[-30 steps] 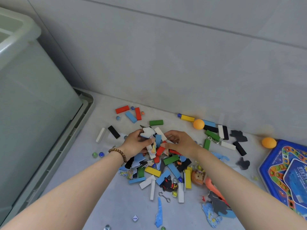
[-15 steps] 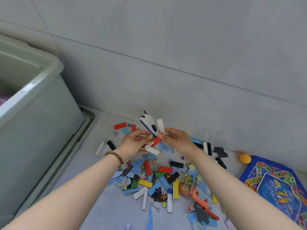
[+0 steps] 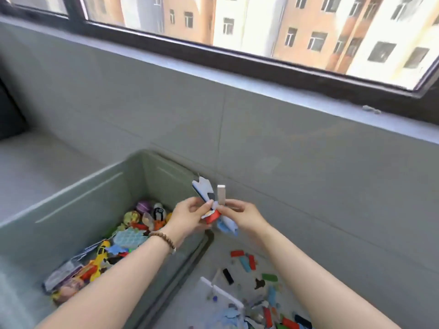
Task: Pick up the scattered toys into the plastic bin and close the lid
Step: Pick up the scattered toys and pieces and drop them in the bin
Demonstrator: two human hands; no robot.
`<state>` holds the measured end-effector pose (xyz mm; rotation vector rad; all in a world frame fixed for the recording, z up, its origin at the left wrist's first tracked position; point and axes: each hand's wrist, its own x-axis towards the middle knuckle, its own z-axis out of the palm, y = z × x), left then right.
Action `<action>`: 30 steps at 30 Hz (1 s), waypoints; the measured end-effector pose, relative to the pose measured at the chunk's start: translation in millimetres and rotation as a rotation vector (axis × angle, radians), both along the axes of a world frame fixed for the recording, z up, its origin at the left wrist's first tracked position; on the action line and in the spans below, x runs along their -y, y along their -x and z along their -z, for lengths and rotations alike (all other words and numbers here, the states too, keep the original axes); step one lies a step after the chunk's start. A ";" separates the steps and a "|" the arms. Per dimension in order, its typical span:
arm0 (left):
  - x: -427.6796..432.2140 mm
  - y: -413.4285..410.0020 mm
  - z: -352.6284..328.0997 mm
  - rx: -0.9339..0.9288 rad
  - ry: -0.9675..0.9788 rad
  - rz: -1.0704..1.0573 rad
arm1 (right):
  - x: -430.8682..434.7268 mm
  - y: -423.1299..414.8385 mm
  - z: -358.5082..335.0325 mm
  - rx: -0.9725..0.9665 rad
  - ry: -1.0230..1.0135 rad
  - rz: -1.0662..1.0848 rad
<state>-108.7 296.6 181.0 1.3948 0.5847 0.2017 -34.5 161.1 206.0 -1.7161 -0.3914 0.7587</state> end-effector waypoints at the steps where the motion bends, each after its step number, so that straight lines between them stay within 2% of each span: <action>1: -20.5 14.0 -7.4 0.001 -0.027 -0.033 | -22.9 9.6 -5.2 -0.006 -0.004 -0.031; 6: -110.2 78.4 -7.7 -0.040 -0.097 -0.198 | -128.2 51.7 1.8 0.007 0.006 -0.172; 9: -144.7 105.6 15.2 -0.176 -0.177 -0.219 | -162.4 65.8 26.1 0.076 0.086 -0.145; 12: -167.1 133.5 42.4 -0.422 -0.378 -0.163 | -159.7 65.3 50.9 0.239 0.221 -0.168; 15: -169.7 143.1 61.0 -0.518 -0.430 -0.151 | -131.9 50.5 62.1 0.345 0.263 -0.175; 22: -96.4 76.4 49.6 -0.354 -0.649 0.054 | -19.4 -0.6 68.9 0.417 0.339 -0.005; 27: -13.4 33.6 48.6 -0.196 -0.925 0.223 | 80.4 -14.3 83.0 0.331 0.428 0.111; 30: 28.8 28.0 66.5 -0.177 -0.929 0.335 | 132.8 -6.2 104.4 0.267 0.468 0.157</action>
